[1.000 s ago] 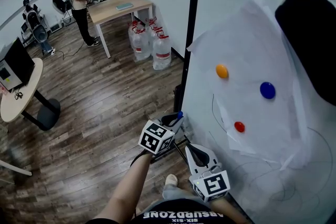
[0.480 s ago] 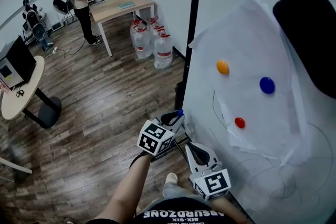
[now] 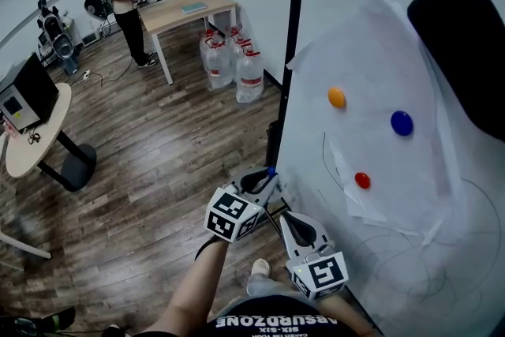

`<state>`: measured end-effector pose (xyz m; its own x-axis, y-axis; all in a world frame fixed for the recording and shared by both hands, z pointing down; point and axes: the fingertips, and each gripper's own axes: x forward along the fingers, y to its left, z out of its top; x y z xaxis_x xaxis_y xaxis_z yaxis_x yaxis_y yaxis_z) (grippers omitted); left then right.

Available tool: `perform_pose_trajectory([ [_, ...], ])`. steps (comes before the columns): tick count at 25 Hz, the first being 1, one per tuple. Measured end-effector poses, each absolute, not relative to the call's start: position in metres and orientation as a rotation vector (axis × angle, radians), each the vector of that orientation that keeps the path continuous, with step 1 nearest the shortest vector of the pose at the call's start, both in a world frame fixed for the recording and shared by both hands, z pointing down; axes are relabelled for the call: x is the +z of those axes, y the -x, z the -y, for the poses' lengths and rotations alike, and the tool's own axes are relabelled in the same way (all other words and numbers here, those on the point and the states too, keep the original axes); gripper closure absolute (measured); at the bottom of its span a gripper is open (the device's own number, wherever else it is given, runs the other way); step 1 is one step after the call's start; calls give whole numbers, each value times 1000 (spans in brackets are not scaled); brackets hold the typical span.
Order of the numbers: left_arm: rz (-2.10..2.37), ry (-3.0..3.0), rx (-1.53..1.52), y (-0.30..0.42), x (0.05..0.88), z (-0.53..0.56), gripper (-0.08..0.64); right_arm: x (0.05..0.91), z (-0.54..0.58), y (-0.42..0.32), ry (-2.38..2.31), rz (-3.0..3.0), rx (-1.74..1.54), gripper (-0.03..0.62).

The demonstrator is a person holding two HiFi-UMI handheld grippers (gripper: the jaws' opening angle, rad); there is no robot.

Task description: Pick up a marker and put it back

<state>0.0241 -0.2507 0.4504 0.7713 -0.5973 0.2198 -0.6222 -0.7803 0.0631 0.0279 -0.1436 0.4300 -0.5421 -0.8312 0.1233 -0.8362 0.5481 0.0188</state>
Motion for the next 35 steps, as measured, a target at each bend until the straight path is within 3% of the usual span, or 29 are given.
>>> perform_pose_trajectory([
  [35,1000,-2843,217,-21,434,163,489,419,112,-43,-1471,2669,24,594],
])
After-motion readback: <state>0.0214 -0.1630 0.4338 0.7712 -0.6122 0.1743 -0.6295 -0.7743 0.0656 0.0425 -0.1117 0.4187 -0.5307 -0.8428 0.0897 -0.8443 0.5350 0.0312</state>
